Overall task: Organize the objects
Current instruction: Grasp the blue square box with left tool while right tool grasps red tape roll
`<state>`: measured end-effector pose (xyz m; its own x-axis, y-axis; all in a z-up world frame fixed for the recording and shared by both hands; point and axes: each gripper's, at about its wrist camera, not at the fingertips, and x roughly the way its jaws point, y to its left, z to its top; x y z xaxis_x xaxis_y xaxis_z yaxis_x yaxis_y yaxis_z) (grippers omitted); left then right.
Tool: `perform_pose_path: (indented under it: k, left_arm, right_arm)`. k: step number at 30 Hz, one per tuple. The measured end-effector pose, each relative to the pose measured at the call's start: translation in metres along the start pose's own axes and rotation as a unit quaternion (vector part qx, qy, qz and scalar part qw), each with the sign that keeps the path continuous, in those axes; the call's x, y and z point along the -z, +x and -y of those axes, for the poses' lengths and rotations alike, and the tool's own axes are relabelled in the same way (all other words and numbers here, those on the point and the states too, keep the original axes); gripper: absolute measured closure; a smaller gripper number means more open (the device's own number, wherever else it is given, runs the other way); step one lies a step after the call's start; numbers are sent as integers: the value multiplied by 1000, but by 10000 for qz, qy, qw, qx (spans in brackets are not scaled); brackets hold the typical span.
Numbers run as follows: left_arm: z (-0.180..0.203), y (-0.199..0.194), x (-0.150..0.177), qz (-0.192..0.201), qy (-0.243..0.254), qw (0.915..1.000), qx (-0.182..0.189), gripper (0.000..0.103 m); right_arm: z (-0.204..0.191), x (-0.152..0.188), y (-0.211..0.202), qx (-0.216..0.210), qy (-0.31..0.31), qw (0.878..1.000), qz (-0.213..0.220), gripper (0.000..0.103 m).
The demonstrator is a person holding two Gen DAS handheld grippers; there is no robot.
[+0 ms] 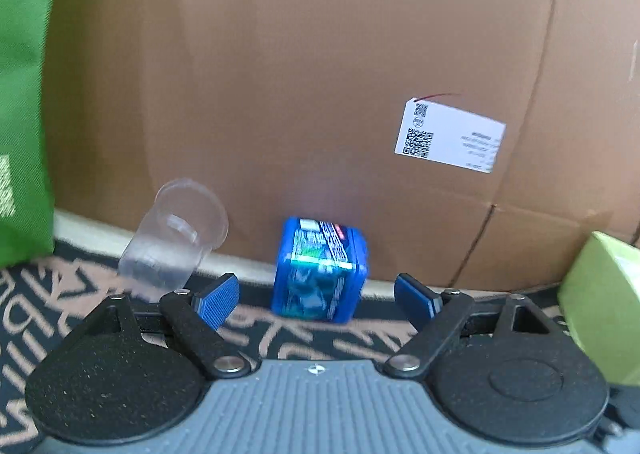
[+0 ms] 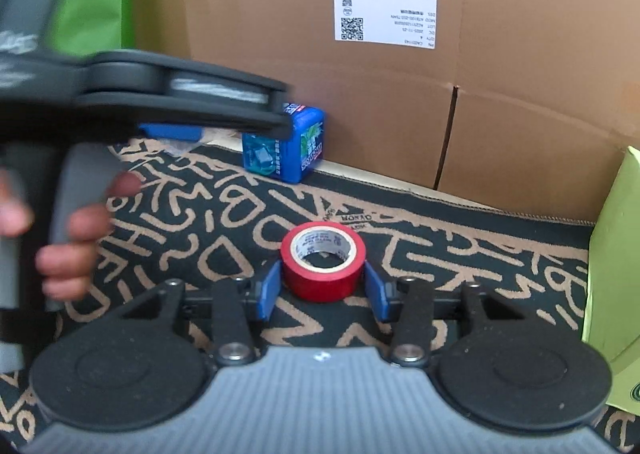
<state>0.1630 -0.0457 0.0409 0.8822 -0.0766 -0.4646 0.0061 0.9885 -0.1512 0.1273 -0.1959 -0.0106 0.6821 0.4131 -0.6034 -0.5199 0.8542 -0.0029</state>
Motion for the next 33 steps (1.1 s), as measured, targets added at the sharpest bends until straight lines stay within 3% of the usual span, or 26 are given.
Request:
perform_pose_path:
  k: [9, 10, 12, 13, 20, 22, 24, 29, 32, 33]
  left_arm:
    - [-14, 43, 0, -333, -458, 9983, -119, 15]
    - [-17, 45, -1, -356, -500, 9981, -71, 17]
    - [-19, 48, -1, -380, -464, 9981, 109, 36]
    - [-17, 49, -1, -431, -341, 9984, 113, 38]
    - [-7, 37, 6, -408, 152, 9988, 230, 39]
    - [-4, 31, 10, -373, 267, 9987, 231, 39]
    - [-3, 28, 12, -358, 318, 9986, 208, 40]
    - [2, 32, 12, -410, 262, 9987, 131, 36]
    - [1, 34, 12, -429, 110, 9990, 23, 28]
    - [-1, 35, 10, -424, 49, 9991, 21, 28]
  right_arm:
    - [-3, -4, 1, 1, 39, 10000, -11, 57]
    - [-3, -6, 5, 18, 22, 10000, -7, 57]
    - [-1, -6, 8, 36, 30, 10000, -3, 57]
    - [0, -6, 8, 36, 23, 10000, -1, 57]
    - [4, -6, 9, -7, 126, 9999, 12, 57]
    - [5, -6, 9, 5, 154, 9999, 4, 54]
    - [5, -6, 9, 67, 164, 9998, 1, 44]
    - [5, -9, 11, 129, 210, 9997, -1, 40]
    - [3, -11, 15, 111, 262, 9996, -17, 41]
    - [2, -12, 16, 108, 243, 9996, -32, 49]
